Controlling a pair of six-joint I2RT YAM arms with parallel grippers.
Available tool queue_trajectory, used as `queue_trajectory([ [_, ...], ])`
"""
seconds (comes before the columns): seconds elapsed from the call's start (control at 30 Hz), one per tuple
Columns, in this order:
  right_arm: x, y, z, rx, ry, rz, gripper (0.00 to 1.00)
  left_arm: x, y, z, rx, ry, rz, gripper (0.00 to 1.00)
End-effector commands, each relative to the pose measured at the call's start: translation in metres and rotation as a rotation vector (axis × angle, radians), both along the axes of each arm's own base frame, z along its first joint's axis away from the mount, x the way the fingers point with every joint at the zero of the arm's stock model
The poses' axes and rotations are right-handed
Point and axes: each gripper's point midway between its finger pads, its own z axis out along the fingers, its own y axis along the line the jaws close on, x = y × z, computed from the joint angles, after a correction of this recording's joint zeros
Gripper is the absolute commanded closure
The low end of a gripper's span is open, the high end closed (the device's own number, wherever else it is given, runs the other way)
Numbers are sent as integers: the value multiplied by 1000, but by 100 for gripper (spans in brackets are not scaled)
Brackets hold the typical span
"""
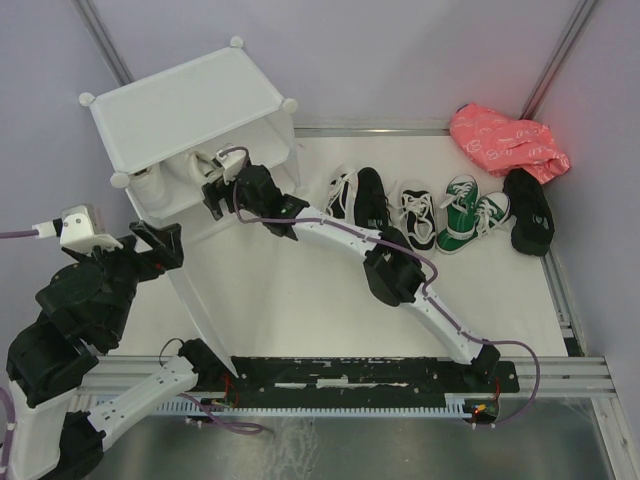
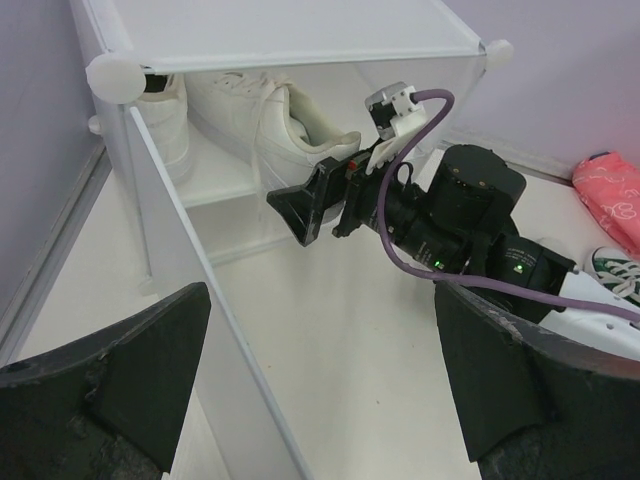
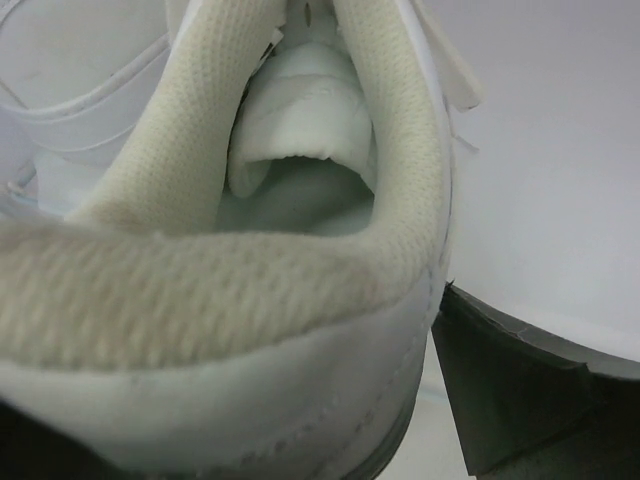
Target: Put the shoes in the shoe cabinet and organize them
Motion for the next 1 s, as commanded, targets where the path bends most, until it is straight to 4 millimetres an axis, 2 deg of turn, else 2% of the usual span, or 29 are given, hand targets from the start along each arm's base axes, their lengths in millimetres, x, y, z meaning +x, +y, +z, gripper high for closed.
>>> queue_trajectory([
  [0.0,-22,-7,-28,-95,36,150,1,6,-6,8,-35,-37,-4,1],
  [0.17,-8,-19,-6,-53,38,14,1,3,-5,10,-48,-46,-9,1],
  [0.27,-17,-26,11,-45,23,26,1,-1,2,10,-50,-53,11,1],
  [0.3,-24,-29,11,-47,25,42,1,-2,5,9,-48,-54,18,1],
  [0.33,-27,-31,25,-23,10,56,1,-2,6,9,-45,-56,22,1],
  [0.37,-34,-33,26,-21,8,83,1,-2,7,9,-43,-56,28,1],
  [0.47,-51,-34,46,-1,-14,168,1,-3,7,10,-35,-58,24,1],
  [0.53,-52,-41,54,-6,-11,151,1,-2,6,11,-35,-58,21,1],
  [0.7,-35,-76,46,-105,-9,-30,1,-4,8,17,-45,-72,17,1],
  [0.77,-28,-94,47,-133,-30,-113,5,-5,9,17,-44,-74,24,1],
  [0.83,-27,-104,50,-152,-55,-145,14,-4,11,16,-35,-70,37,1],
  [0.9,-27,-109,54,-156,-73,-151,24,-4,13,17,-35,-71,47,1],
  [0.97,-28,-107,57,-155,-82,-129,31,-3,15,17,-36,-72,63,1],
])
